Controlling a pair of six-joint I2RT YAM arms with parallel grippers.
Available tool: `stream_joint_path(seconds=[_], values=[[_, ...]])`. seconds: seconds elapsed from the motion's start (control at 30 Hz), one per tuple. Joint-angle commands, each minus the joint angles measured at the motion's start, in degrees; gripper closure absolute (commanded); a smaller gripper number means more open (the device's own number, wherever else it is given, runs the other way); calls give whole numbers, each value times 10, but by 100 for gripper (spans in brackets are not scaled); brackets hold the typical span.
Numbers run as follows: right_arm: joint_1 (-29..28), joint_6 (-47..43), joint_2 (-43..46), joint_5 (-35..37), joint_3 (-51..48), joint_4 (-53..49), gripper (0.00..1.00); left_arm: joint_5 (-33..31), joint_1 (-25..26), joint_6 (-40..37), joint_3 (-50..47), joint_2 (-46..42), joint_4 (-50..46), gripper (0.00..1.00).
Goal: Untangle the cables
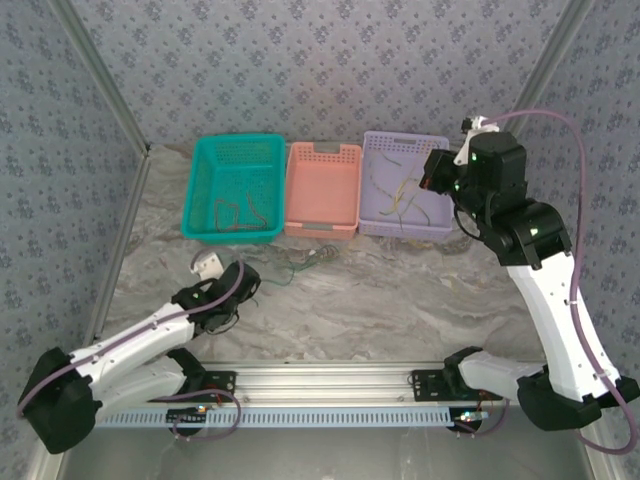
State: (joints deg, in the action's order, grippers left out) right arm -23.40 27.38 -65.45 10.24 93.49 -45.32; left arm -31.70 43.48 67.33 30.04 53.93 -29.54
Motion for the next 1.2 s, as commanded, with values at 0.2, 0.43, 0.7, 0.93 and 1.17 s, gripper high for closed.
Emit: stream_joint_path(seconds=[0.2,0.43,0.7,0.93,1.17], values=[[-8,23,55,26,-186,20,100,-47,-7,-110,159,-94,-89,100],[-29,53,59,41,-309,40,100,-14,-19,-223,270,-100,-65,100],[19,58,16,49,-359,82,100,5,-51,-306,401,-59,-80,100],[52,23,-42,13,-306,106,100,62,-58,-325,425,-6,-63,100],[77,13,-57,-5,-158,76,100,56,-58,-307,413,7,-60,100]])
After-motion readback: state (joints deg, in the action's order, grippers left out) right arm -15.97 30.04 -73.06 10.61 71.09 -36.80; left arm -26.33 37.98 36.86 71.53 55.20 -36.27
